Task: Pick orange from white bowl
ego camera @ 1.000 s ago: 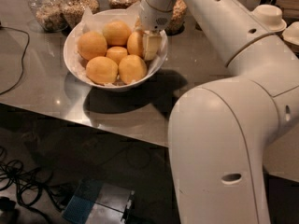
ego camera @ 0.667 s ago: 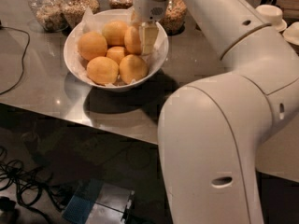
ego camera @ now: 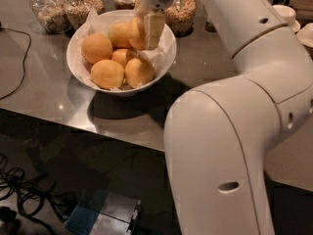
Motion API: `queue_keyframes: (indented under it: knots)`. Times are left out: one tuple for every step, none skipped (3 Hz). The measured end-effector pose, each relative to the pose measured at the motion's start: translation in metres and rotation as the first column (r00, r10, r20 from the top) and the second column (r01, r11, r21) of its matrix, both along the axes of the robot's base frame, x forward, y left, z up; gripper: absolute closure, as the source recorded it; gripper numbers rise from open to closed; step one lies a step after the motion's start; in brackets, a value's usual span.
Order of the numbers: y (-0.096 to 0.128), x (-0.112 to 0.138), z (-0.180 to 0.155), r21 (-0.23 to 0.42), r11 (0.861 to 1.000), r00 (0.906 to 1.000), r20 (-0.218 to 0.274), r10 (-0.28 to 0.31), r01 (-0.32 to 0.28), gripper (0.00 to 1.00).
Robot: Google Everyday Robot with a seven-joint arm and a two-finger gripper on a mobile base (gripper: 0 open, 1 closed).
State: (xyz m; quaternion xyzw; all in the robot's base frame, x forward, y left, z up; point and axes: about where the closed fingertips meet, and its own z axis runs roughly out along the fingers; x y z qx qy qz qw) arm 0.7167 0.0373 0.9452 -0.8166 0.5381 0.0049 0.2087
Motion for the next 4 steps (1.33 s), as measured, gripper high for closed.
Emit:
queue_keyframes:
  knots:
    - [-0.017, -0.022, 0.020, 0.246, 0.969, 0.9990, -0.043, 0.008, 0.003, 1.00]
    - [-0.025, -0.063, 0.044, 0.492, 0.870, 0.9955, -0.076, 0.057, -0.012, 1.00]
    - [-0.024, -0.134, 0.076, 0.661, 0.748, 0.9840, -0.096, 0.150, -0.050, 1.00]
    - [-0.022, -0.211, 0.091, 0.733, 0.674, 0.9646, -0.102, 0.243, -0.092, 1.00]
